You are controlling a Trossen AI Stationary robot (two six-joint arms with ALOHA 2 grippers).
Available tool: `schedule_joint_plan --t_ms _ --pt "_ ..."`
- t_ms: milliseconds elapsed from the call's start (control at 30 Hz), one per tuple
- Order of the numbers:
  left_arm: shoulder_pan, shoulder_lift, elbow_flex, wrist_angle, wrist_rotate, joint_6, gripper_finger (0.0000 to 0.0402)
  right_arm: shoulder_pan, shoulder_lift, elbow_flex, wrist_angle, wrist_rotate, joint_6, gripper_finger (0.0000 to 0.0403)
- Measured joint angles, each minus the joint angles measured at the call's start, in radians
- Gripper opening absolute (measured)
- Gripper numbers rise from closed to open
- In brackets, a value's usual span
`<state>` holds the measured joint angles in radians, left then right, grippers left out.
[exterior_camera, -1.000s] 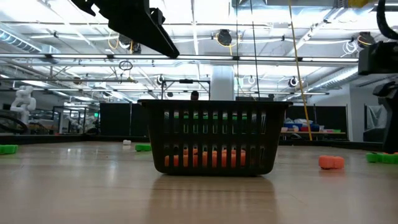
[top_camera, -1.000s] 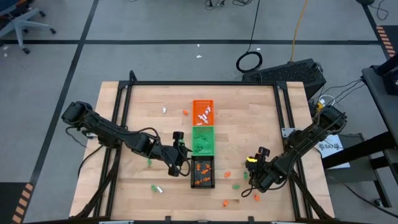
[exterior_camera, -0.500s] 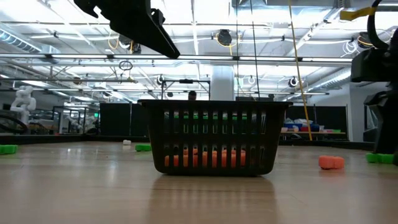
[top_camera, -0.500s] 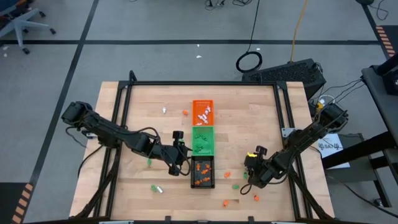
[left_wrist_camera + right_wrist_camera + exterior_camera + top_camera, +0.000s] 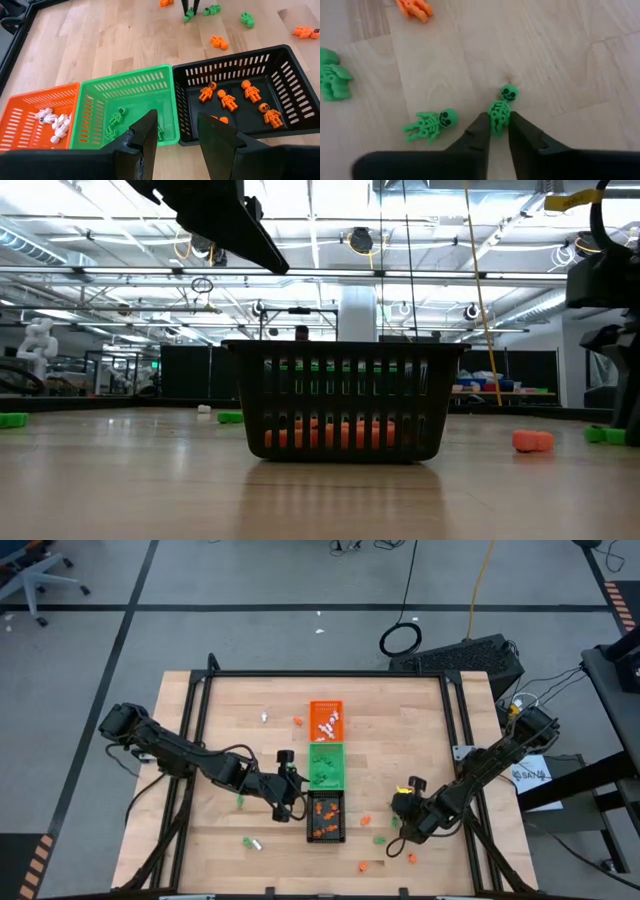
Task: Sort Halloween decoration
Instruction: Put the green skeleton toy into the green bin
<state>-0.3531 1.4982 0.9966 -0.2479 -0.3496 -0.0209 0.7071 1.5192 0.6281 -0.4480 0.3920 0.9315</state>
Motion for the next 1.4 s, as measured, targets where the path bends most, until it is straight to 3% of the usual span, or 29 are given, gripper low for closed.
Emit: schedule_joint_plan --t_ms 100,600,833,1100,1400 --pt "0.0 0.0 0.0 0.006 0.0 -0.003 0.0136 0.0 -0.007 -0.001 -0.001 0.014 -0.034 0.0009" --pt "0.0 0.0 0.0 0.008 -0.004 -0.051 0.0136 -0.003 -0.154 -0.006 0.043 0.186 -0.202 0.0001" --pt "0.0 0.0 0.0 0.008 -0.004 -0.051 0.0136 -0.034 -0.238 -0.005 0.164 0.241 -0.408 0.0001" --pt "0.0 0.0 0.0 0.035 -0.004 -0.05 0.0136 -0.093 -0.299 -0.003 0.312 0.239 -0.67 0.0" --pt "0.0 0.0 0.0 0.061 -0.004 -0.043 0.0136 -0.155 -0.356 -0.002 0.387 0.237 -0.854 0.0"
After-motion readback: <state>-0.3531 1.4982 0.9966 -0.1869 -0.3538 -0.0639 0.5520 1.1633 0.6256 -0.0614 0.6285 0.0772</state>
